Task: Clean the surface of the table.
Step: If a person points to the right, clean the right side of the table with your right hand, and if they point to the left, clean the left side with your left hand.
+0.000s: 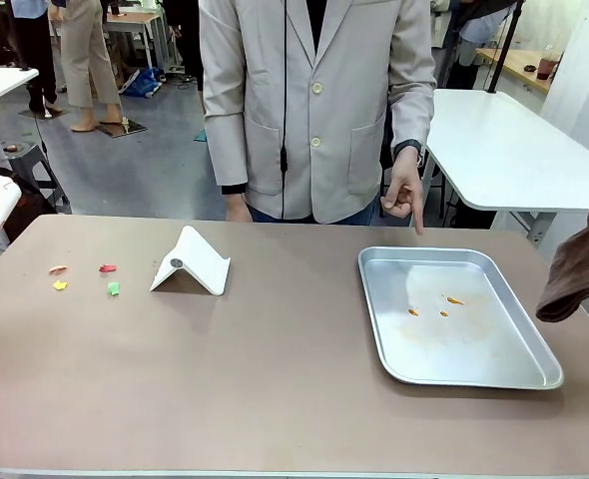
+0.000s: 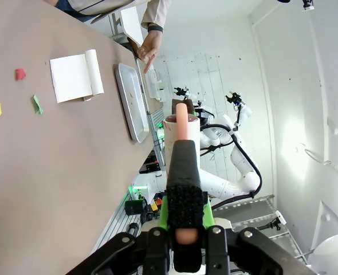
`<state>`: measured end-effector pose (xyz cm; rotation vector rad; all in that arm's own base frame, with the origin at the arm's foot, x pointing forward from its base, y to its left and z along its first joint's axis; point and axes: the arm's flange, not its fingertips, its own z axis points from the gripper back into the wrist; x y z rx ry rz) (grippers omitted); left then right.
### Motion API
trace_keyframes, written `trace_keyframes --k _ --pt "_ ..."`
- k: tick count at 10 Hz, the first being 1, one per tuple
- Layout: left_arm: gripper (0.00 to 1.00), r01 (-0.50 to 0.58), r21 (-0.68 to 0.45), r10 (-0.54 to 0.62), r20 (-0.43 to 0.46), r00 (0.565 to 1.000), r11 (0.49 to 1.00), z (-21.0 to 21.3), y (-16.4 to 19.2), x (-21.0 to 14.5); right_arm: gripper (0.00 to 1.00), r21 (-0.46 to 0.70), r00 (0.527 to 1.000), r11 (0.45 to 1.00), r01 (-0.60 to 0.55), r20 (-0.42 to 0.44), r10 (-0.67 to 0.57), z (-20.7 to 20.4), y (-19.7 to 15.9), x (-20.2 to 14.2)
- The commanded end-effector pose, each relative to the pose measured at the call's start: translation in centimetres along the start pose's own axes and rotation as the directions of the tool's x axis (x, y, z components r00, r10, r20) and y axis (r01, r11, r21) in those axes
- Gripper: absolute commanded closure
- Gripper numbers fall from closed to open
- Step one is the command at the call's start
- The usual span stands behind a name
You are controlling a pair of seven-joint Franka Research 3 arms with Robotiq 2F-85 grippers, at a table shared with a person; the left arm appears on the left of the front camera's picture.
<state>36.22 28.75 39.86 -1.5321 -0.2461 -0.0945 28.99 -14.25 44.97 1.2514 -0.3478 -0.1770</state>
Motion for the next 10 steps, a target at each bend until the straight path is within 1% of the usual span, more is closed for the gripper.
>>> trace_keyframes --k 1,3,5,7,8,9,10 --pt "1.00 0.006 -0.004 -0.006 -0.004 1.000 1.000 0.4 -0.6 -0.5 0.93 -0.225 0.993 0.973 -0.058 -0.116 0.032 -2.1 1.4 2.1" --pt "1.00 0.006 -0.004 -0.006 -0.004 1.000 1.000 0.4 -0.6 -0.5 0.93 -0.354 0.982 0.930 -0.098 -0.187 0.032 -3.8 1.8 5.0" --pt "1.00 0.006 -0.004 -0.006 -0.004 1.000 1.000 0.4 -0.6 -0.5 0.93 -0.531 0.967 0.837 -0.132 -0.255 -0.009 -6.4 2.4 7.2" --pt "1.00 0.006 -0.004 -0.006 -0.004 1.000 1.000 0.4 -0.6 -0.5 0.93 -0.670 0.960 0.729 -0.140 -0.272 -0.065 -8.8 2.4 9.2" --pt "1.00 0.006 -0.004 -0.006 -0.004 1.000 1.000 0.4 -0.6 -0.5 0.93 -0.704 0.952 0.689 -0.171 -0.299 -0.069 -10.0 2.4 10.2" --pt "1.00 0.006 -0.004 -0.006 -0.004 1.000 1.000 0.4 -0.6 -0.5 0.93 -0.721 0.948 0.666 -0.192 -0.311 -0.063 -11.2 2.5 11.2" --pt "1.00 0.006 -0.004 -0.006 -0.004 1.000 1.000 0.4 -0.6 -0.5 0.93 -0.775 0.948 0.599 -0.203 -0.309 -0.079 -12.6 2.1 12.1"
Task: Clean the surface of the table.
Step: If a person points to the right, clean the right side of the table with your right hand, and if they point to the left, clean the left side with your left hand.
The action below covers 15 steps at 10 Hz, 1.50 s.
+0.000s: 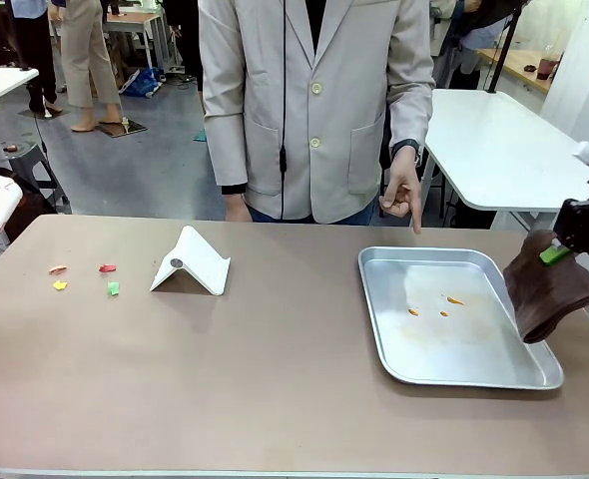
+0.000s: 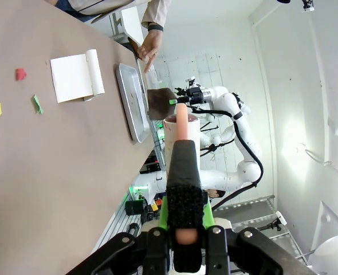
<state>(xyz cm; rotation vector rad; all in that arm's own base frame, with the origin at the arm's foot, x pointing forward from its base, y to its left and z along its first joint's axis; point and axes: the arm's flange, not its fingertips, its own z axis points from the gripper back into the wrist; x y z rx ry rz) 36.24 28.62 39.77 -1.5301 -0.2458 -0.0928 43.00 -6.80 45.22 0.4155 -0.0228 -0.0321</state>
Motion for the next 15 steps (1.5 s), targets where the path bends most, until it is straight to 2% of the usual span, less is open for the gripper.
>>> trace_keyframes --k 1,3,4,7,10,15 --pt "1.00 0.007 -0.006 -0.007 -0.004 1.000 1.000 0.5 -0.7 -0.5 0.93 -0.118 0.999 0.993 0.016 -0.031 -0.020 -0.9 1.2 2.7" --pt "1.00 0.007 -0.006 -0.007 -0.004 1.000 1.000 0.5 -0.7 -0.5 0.93 -0.135 0.998 0.991 0.018 -0.060 -0.026 -2.4 1.8 4.5" --pt "1.00 0.007 -0.006 -0.007 -0.004 1.000 1.000 0.5 -0.7 -0.5 1.00 -0.159 0.998 0.987 0.018 -0.048 -0.026 -3.2 2.1 5.4" --pt "1.00 0.007 -0.006 -0.007 -0.004 1.000 1.000 0.5 -0.7 -0.5 1.00 -0.257 1.000 0.966 0.021 -0.017 -0.026 -5.4 2.6 7.2" --pt "1.00 0.007 -0.006 -0.007 -0.004 1.000 1.000 0.5 -0.7 -0.5 1.00 -0.270 1.000 0.963 -0.007 -0.016 0.003 -8.5 2.7 8.8" --pt "1.00 0.007 -0.006 -0.007 -0.004 1.000 1.000 0.5 -0.7 -0.5 1.00 -0.183 1.000 0.983 -0.016 -0.022 0.012 -13.8 2.4 10.5"
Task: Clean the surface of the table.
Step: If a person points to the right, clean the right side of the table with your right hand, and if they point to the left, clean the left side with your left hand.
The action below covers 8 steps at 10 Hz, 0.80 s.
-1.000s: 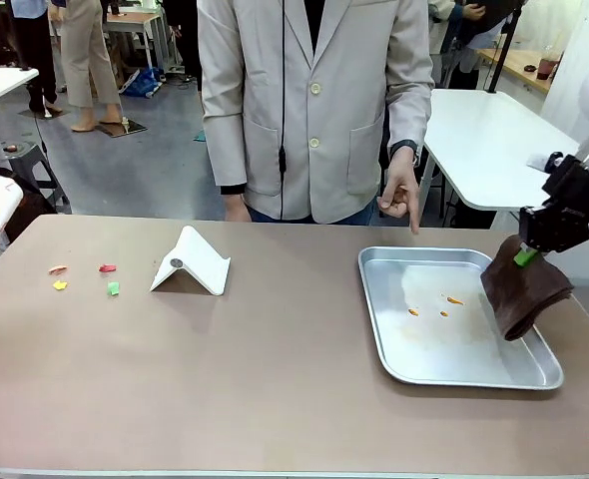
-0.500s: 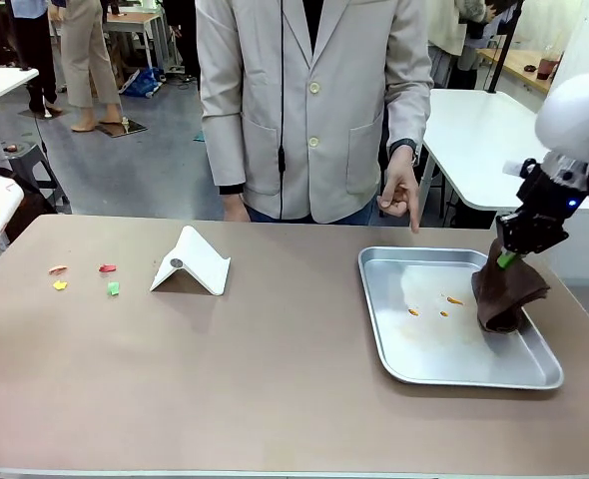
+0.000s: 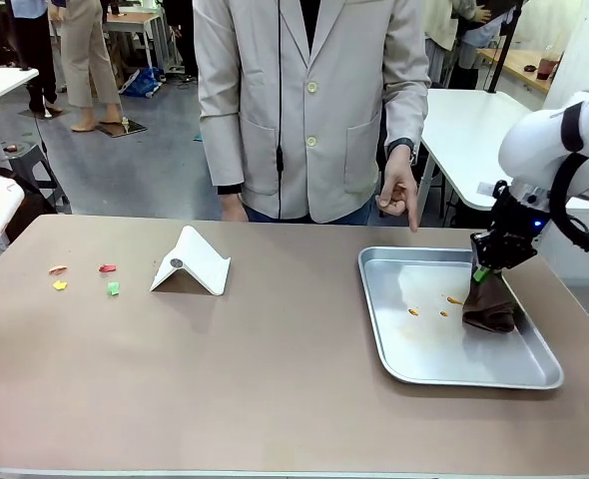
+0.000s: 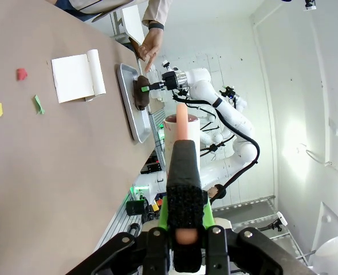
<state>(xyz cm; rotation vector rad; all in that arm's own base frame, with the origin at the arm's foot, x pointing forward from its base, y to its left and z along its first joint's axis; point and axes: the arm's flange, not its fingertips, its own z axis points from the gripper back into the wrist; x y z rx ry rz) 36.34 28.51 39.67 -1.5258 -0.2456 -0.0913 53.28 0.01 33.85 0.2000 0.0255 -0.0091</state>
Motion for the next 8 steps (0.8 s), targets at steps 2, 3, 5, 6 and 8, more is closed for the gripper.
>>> trace_keyframes --k 2,3,5,6,8 --pt "1.00 0.008 -0.010 -0.008 -0.005 1.000 1.000 0.7 -0.8 -0.6 1.00 0.065 1.000 0.998 -0.007 0.031 0.005 -2.1 1.4 1.1" --pt "1.00 0.008 -0.010 -0.008 -0.005 1.000 1.000 0.7 -0.8 -0.6 1.00 0.055 1.000 0.998 -0.004 0.030 0.002 -3.1 1.8 1.1" --pt "1.00 0.008 -0.010 -0.008 -0.005 1.000 1.000 0.7 -0.8 -0.6 1.00 0.067 1.000 0.998 -0.007 0.025 0.005 -3.8 2.1 1.2" --pt "1.00 0.008 -0.010 -0.008 -0.005 1.000 1.000 0.7 -0.8 -0.6 1.00 0.106 1.000 0.994 -0.008 0.026 0.005 -3.9 2.2 1.2" --pt "1.00 0.008 -0.010 -0.008 -0.005 1.000 1.000 0.7 -0.8 -0.6 1.00 0.216 1.000 0.976 -0.027 0.015 0.024 -4.4 2.7 1.2"
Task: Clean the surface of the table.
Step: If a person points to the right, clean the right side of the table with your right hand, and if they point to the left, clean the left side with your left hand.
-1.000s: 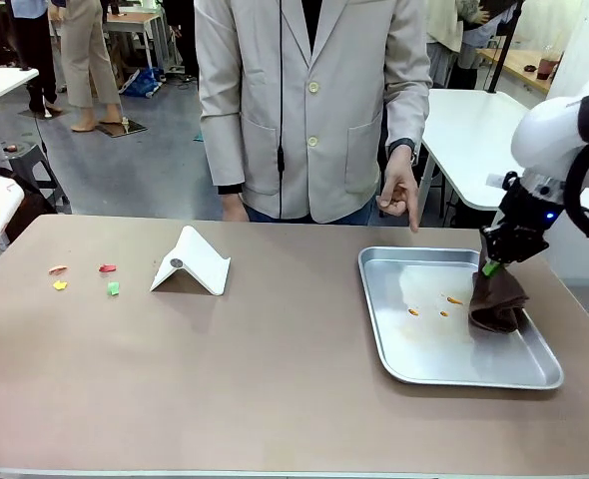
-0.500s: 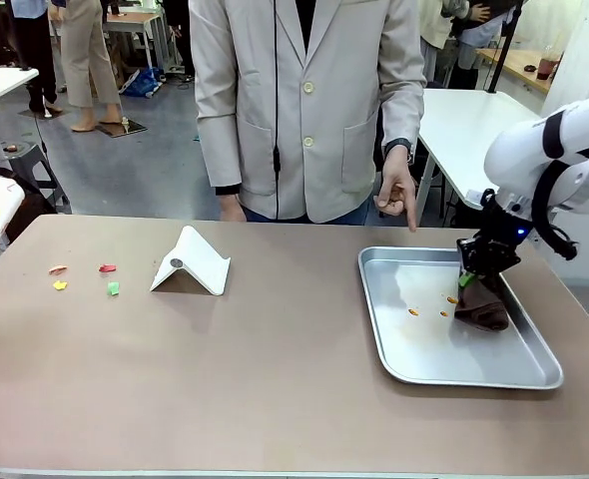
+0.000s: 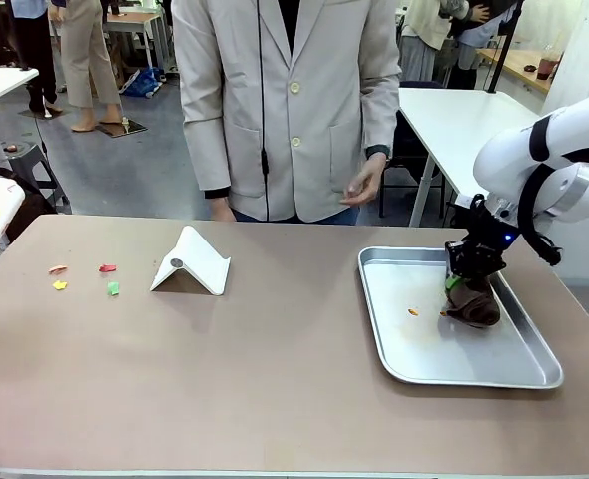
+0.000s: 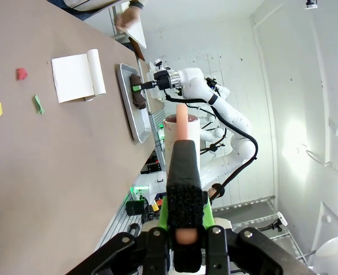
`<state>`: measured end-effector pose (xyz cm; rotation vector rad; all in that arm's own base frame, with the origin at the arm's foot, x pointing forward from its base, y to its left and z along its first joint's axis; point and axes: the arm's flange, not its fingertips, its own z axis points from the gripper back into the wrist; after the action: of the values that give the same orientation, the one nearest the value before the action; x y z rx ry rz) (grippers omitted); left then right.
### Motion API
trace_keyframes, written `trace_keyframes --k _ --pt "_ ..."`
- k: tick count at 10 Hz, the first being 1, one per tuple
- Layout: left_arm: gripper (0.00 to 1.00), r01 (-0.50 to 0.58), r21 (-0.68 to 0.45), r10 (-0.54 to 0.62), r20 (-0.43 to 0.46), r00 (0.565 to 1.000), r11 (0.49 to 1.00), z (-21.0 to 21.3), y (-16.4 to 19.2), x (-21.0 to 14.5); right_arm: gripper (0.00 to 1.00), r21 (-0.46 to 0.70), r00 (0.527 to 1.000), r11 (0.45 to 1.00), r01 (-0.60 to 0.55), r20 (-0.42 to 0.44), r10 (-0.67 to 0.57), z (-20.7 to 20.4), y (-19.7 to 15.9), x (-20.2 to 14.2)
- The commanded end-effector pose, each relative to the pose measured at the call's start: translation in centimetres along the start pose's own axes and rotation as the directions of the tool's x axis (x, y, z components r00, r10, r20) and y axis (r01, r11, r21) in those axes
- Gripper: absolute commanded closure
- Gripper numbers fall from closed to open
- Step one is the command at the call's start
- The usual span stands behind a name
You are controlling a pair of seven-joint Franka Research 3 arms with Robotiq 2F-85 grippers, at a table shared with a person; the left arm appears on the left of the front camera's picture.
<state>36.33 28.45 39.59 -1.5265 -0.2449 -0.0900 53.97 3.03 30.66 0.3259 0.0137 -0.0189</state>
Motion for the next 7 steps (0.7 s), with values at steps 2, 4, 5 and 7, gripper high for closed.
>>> trace_keyframes --k 2,4,5,7 --pt "1.00 0.009 -0.010 -0.009 -0.005 1.000 1.000 0.7 -0.9 -0.6 1.00 0.185 0.997 0.981 -0.060 -0.041 0.068 -1.5 1.2 0.1" --pt "1.00 0.009 -0.010 -0.009 -0.005 1.000 1.000 0.7 -0.9 -0.6 1.00 0.226 0.993 0.969 -0.097 -0.040 0.109 -2.2 2.5 -0.3" --pt "1.00 0.009 -0.010 -0.009 -0.005 1.000 1.000 0.7 -0.9 -0.6 1.00 0.265 0.991 0.957 -0.116 -0.030 0.128 -2.3 3.1 -0.5" --pt "1.00 0.009 -0.010 -0.009 -0.005 1.000 1.000 0.7 -0.9 -0.6 1.00 0.303 0.983 0.941 -0.150 -0.058 0.176 -3.2 4.9 -1.0"
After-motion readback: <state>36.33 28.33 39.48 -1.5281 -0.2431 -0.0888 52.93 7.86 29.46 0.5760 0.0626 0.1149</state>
